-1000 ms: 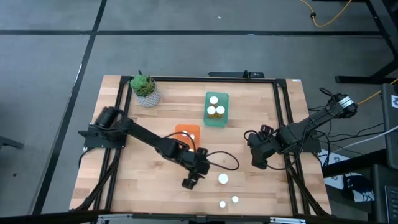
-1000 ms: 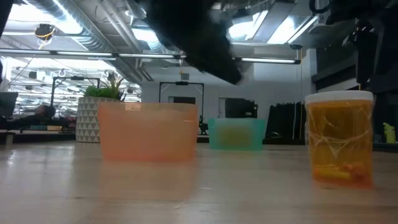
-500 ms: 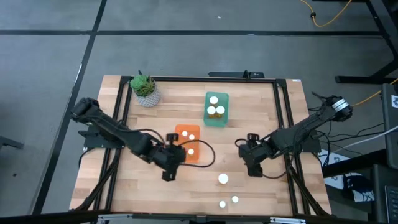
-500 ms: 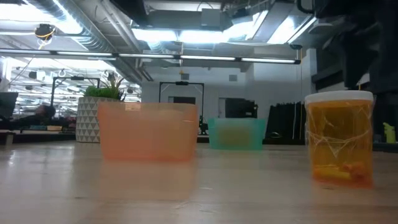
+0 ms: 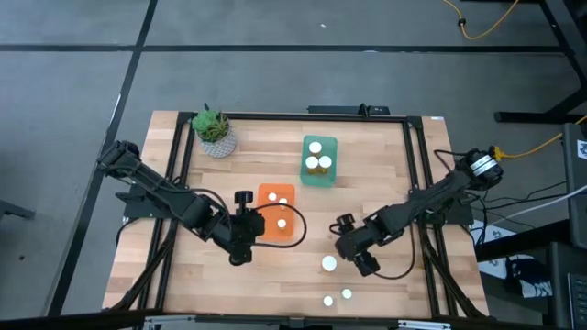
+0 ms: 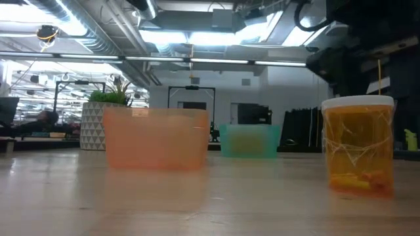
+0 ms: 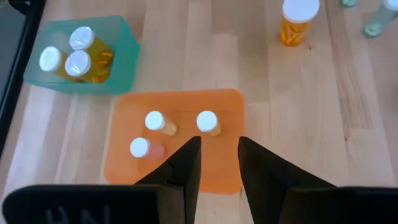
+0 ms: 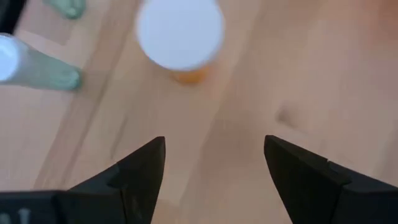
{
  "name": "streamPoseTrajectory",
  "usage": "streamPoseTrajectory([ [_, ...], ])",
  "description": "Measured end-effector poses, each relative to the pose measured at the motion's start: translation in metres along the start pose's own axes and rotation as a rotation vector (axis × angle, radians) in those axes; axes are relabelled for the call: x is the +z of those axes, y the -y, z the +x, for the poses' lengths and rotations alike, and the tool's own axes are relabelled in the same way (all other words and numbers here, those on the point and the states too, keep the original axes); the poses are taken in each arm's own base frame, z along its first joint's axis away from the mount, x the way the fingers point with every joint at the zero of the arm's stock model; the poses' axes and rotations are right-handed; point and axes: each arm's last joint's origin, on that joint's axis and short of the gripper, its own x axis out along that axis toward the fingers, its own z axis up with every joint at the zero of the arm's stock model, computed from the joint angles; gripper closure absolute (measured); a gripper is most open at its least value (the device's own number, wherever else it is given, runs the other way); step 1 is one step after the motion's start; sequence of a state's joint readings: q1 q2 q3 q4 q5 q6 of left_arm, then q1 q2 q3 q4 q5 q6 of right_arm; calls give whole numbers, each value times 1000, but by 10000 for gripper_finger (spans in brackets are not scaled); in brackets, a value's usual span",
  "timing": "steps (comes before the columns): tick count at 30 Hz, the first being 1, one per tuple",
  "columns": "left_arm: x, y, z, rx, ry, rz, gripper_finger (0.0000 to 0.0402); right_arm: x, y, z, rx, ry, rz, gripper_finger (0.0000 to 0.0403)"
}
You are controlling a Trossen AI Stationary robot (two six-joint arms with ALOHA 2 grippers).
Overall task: Pick and place medicine bottles into bin by pill shape (circle, oval)
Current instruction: Put the large orange pill bottle into the blue bin
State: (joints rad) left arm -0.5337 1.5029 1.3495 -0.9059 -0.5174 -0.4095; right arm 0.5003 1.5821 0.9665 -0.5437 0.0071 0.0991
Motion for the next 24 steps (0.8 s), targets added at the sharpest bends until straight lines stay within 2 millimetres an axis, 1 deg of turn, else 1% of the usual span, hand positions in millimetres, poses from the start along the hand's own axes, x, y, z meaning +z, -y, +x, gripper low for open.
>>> streamPoseTrajectory([
  [4,1,-2,1,4,-1,-5,302,5,-2,15,38,17,-46,128],
  [9,1,-2,2,5,-2,-6,302,9,0,28,36,47,-75,128],
  [15,1,-2,2,5,-2,-6,302,18,-1,28,57,132,-130,128],
  [19,1,-2,2,5,-2,-7,302,20,-1,27,121,151,-132,128],
  [24,1,-2,2,5,-2,-8,302,25,2,26,125,207,-137,128],
])
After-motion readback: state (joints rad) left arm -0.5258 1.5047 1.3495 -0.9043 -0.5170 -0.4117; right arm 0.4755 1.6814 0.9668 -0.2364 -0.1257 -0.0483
